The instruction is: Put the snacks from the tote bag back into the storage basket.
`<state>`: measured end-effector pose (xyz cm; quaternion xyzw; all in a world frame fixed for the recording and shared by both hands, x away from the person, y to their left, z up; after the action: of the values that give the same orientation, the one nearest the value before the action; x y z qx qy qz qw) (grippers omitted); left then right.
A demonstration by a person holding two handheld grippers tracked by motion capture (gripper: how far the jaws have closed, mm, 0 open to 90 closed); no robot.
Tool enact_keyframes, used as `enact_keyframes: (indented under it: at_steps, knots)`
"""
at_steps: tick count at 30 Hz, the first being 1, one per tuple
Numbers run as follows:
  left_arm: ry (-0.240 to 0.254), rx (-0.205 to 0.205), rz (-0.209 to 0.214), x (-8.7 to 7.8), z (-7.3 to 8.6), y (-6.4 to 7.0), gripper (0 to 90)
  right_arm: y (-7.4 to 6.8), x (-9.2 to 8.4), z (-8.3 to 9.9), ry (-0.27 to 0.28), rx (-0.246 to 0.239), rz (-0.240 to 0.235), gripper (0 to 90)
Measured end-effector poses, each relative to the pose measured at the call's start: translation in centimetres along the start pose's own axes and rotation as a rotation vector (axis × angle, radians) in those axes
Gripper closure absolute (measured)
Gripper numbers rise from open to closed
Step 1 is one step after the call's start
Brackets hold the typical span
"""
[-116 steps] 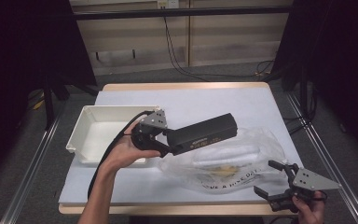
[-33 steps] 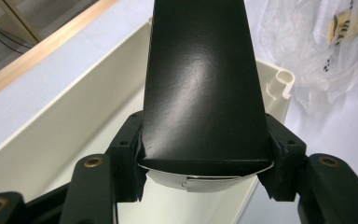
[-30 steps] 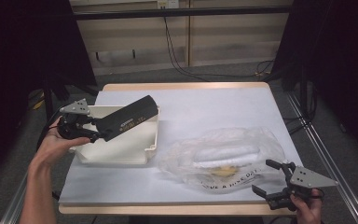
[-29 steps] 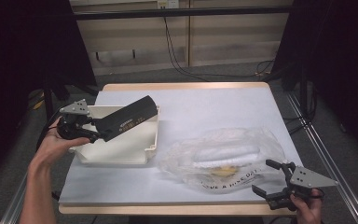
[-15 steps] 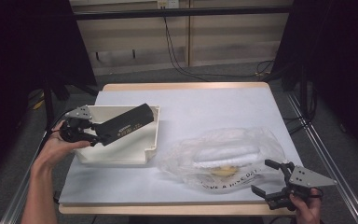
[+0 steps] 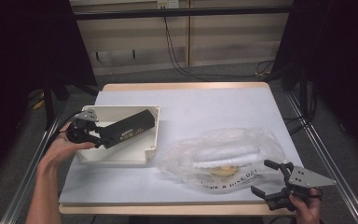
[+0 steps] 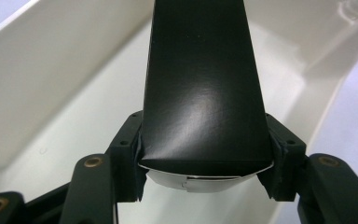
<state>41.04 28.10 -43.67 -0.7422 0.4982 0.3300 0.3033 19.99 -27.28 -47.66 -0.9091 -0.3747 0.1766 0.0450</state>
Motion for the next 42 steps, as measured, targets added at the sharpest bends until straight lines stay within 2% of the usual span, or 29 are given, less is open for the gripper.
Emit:
enact_keyframes:
  at_steps: [1,2,3,4,8,13,16,20,24,27,30,34,35,36,37,39,40,42]
  knots:
    - [0.001,0.01,0.001,0.1,0.0,-0.1,42.9,0.0,0.0,0.0,0.0,0.001,0.0,0.7]
    - [0.002,0.002,0.002,0.2,-0.1,0.0,42.9,0.0,0.0,0.0,-0.001,0.003,0.001,0.6]
    - [0.008,-0.025,-0.008,0.6,-0.1,0.1,42.9,0.0,0.0,0.0,0.0,-0.001,0.0,0.6]
    - [-0.022,0.0,-0.001,0.5,0.0,-0.1,42.9,0.0,0.0,0.0,-0.001,-0.002,-0.002,0.6]
    - [-0.037,-0.002,0.013,1.0,0.1,-0.2,42.9,0.0,0.0,0.0,0.001,-0.004,-0.009,0.6]
    - [-0.05,-0.007,0.021,1.2,0.2,-0.2,42.9,0.0,0.0,0.0,-0.007,-0.011,0.004,0.6]
    - [-0.075,0.009,0.038,1.6,0.2,0.1,42.8,-0.1,0.0,0.0,-0.008,-0.01,0.0,0.6]
    - [-0.085,0.025,0.033,1.9,0.0,0.0,42.7,-0.1,0.1,0.1,-0.012,-0.008,-0.005,0.6]
    - [-0.092,0.017,0.036,2.0,-0.2,-0.4,42.6,-0.1,0.1,0.1,-0.012,-0.009,-0.005,0.6]
    - [-0.129,0.021,0.04,2.3,-0.4,-0.7,42.2,-0.1,0.1,0.1,-0.011,-0.009,-0.002,0.6]
    - [-0.172,-0.001,0.034,2.8,-0.5,-1.0,41.3,-0.1,0.1,0.1,-0.012,-0.009,-0.006,0.6]
    - [-0.195,-0.042,0.012,3.1,-0.6,-1.4,40.2,-0.1,0.1,0.1,-0.011,-0.011,-0.006,0.6]
    - [-0.219,-0.028,0.004,3.0,-0.5,-1.7,39.4,-0.1,0.1,0.1,-0.011,-0.011,-0.007,0.6]
    - [-0.207,-0.068,-0.01,3.2,-0.5,-1.6,38.4,-0.1,0.0,0.1,-0.011,-0.01,-0.007,0.6]
    - [-0.218,-0.066,-0.007,3.1,-0.4,-1.7,37.7,-0.1,0.0,0.1,-0.012,-0.01,-0.004,0.6]
    - [-0.212,-0.103,-0.026,3.1,-0.3,-2.0,36.4,-0.1,0.1,0.1,-0.011,-0.01,-0.007,0.6]
    - [-0.227,-0.083,-0.024,3.0,-0.3,-2.3,35.9,-0.2,0.1,0.1,-0.011,-0.008,-0.008,0.6]
    - [-0.23,-0.116,-0.04,3.2,-0.2,-2.2,35.3,-0.2,0.1,0.1,-0.01,-0.007,-0.008,0.6]
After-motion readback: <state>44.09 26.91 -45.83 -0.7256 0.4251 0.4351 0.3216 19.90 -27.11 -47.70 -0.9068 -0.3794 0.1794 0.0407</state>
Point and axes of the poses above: each handheld gripper's, and its own axes: x roughly forward along the jaws, z roughly out of its underside, y roughly to its right, the point moved 4 cm from there along x, roughly forward along the jaws, and after that the axes turned 12 degrees about x, right-handed, at the moved point
